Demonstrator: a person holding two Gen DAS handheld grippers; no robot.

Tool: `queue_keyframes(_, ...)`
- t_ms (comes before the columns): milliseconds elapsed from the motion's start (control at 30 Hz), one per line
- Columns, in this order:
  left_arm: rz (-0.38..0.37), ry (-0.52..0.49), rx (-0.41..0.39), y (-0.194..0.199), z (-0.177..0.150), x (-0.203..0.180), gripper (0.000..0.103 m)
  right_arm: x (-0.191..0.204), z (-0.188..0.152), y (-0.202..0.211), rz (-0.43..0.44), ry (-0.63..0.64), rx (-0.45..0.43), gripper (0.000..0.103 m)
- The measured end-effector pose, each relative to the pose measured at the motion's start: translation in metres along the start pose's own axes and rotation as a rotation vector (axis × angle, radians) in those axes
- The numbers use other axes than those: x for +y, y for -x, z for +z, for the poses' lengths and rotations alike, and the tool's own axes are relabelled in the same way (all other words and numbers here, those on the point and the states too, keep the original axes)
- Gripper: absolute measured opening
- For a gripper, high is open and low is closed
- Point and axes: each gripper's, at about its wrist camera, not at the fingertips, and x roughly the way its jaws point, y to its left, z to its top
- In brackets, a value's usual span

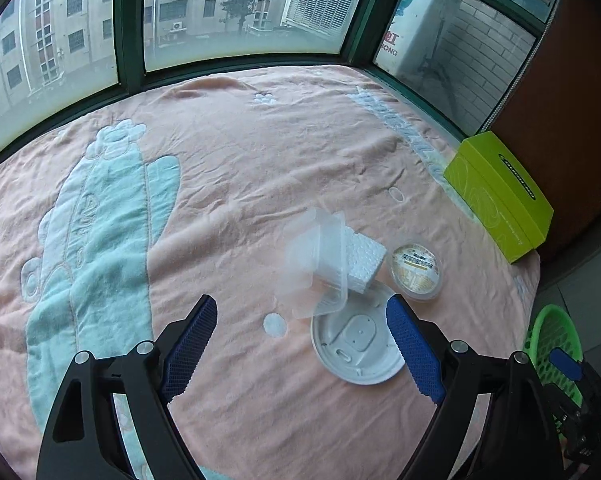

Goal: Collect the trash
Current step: 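Grasp the clear plastic box with the left gripper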

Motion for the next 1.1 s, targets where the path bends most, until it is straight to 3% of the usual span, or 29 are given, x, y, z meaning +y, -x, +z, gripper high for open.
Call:
queue_keyframes(367,-0.121,0.132,0.107,-0.052,0.036,0.024,0.083,0.008,0.014,-0.027,0.025,-0.005,0.035,0.084)
queue_keyframes(733,-0.251,0.255,0.169,-0.094,0.035,0.041,0.082,0.013,0.025,-0.046,0.043,-0.015,0.052,0.084)
queue_keyframes(1100,-0.291,0.251,0.184,-0.109,0.031,0.035,0.069,0.014,0.029,-0.056,0.050,-0.034,0.063,0.084)
